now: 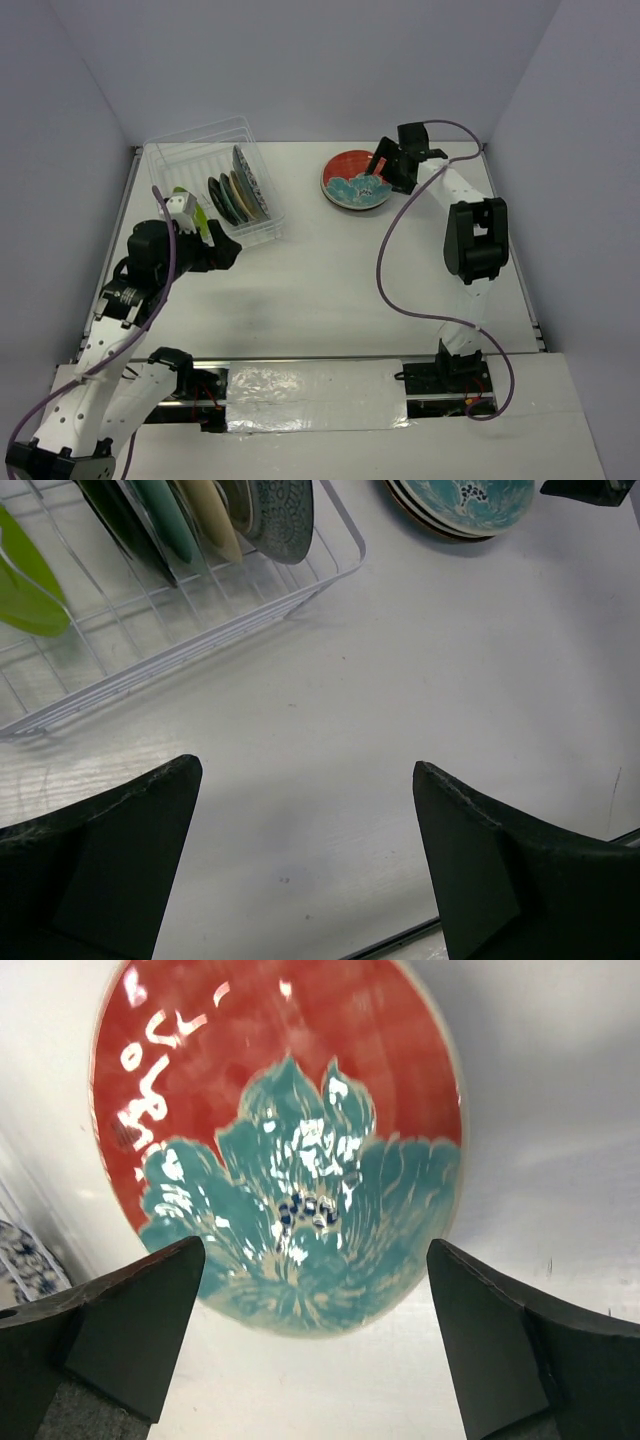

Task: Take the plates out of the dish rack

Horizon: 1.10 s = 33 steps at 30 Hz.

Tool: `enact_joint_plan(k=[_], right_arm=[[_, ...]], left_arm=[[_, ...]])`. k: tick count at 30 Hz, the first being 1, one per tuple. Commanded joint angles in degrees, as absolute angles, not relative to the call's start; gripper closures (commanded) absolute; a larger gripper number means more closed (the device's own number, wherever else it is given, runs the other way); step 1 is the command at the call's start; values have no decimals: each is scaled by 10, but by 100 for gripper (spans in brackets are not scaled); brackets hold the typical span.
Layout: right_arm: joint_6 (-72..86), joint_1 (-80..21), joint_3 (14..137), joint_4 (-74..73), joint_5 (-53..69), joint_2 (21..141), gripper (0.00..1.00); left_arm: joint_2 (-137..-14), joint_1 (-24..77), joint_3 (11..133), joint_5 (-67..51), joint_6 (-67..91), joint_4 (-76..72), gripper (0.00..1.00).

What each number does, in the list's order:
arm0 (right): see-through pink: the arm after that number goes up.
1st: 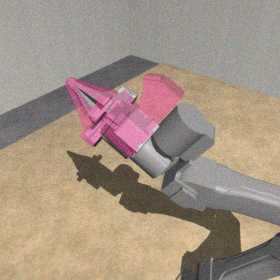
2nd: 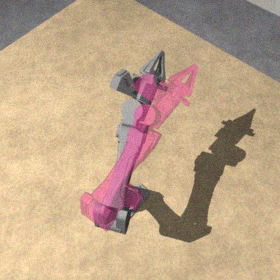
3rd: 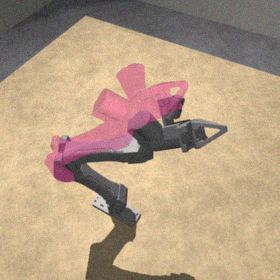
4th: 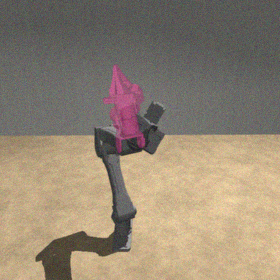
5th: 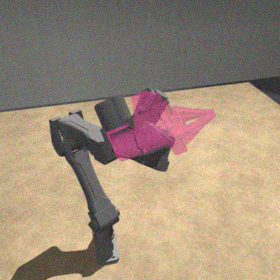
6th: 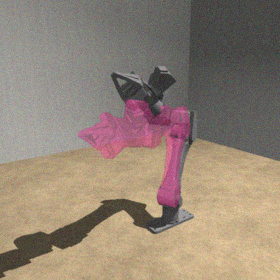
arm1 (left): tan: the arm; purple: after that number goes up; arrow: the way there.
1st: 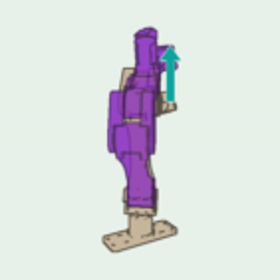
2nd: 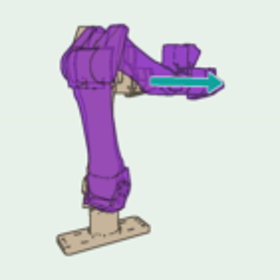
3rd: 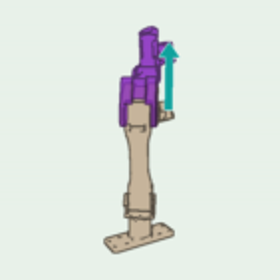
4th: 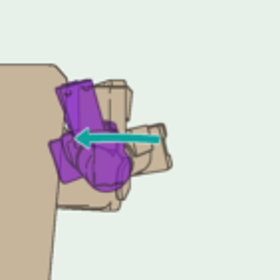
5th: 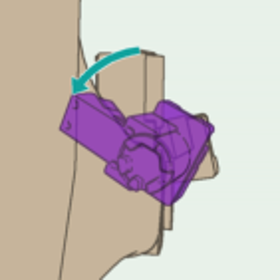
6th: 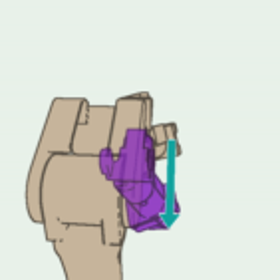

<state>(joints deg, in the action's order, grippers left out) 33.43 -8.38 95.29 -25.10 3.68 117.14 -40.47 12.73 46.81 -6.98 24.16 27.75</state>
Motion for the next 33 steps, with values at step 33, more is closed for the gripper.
enact_joint_plan(k=[33], right_arm=[[248, -194, 456, -203, 86, 513, 0]], left_arm=[[-1187, 267, 1265, 508, 320, 606, 33]])
